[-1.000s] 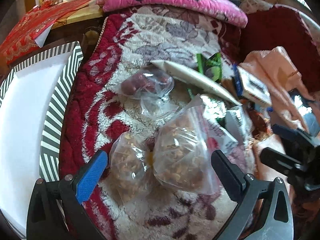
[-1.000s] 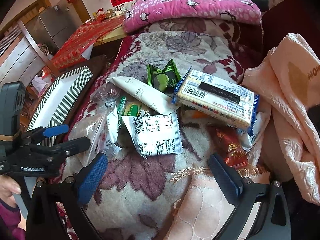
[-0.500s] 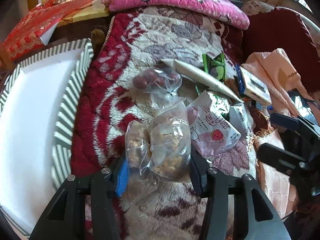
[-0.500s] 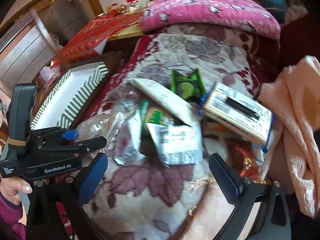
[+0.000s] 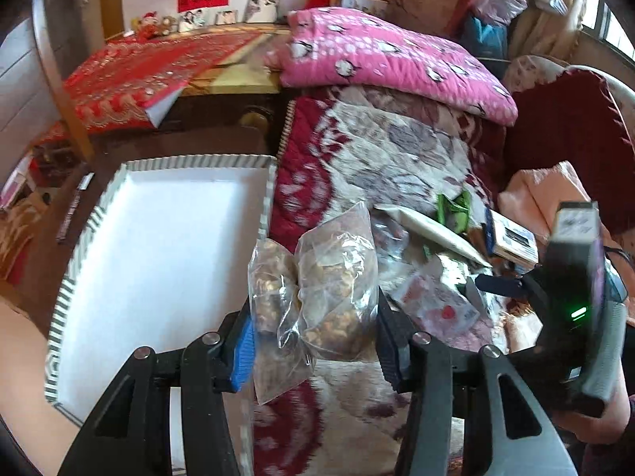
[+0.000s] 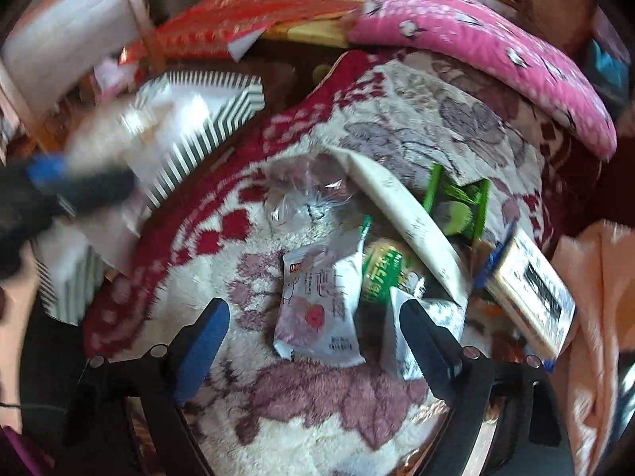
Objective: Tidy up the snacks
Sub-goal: 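Carry both held snacks over the striped tray and open both grippers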
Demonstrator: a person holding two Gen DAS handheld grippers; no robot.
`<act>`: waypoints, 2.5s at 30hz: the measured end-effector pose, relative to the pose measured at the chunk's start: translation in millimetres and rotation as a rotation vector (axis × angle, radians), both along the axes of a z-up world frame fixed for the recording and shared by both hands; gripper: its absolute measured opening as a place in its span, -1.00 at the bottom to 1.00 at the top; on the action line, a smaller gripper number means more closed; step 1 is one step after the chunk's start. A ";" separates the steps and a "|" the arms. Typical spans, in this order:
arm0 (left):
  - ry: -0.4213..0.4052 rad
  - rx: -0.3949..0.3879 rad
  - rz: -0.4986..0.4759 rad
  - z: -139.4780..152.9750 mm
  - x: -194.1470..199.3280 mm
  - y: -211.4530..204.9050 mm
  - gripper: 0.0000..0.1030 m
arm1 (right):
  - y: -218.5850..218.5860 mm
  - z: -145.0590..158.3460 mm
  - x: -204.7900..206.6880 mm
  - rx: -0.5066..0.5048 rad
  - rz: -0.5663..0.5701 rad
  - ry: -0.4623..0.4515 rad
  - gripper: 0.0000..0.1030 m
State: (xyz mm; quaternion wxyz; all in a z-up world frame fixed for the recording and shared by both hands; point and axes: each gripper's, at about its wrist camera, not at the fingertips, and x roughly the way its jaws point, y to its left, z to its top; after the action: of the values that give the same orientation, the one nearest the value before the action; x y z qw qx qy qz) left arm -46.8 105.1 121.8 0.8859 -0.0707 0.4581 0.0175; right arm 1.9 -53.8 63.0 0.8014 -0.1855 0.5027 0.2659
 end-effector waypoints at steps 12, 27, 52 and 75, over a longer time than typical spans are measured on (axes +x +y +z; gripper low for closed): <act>0.044 -0.015 0.082 -16.3 -11.7 38.8 -0.03 | 8.9 -15.1 12.4 -0.180 0.048 -0.016 0.03; 0.046 0.032 0.175 -8.9 -15.9 74.5 -0.03 | 36.4 36.8 12.5 0.142 0.057 0.054 0.03; 0.105 0.050 0.301 -29.0 -20.6 135.4 -0.03 | 137.8 43.4 19.9 0.155 0.216 0.071 0.03; 0.202 0.052 0.353 -65.9 -19.5 160.0 -0.03 | 242.2 -7.0 46.5 0.094 0.313 0.177 0.03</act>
State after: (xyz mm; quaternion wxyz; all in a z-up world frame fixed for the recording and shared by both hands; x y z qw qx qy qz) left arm -66.4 265.0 55.9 0.8203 -0.1251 0.5243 0.1911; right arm 48.4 188.5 55.9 0.7107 -0.1995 0.5233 0.4257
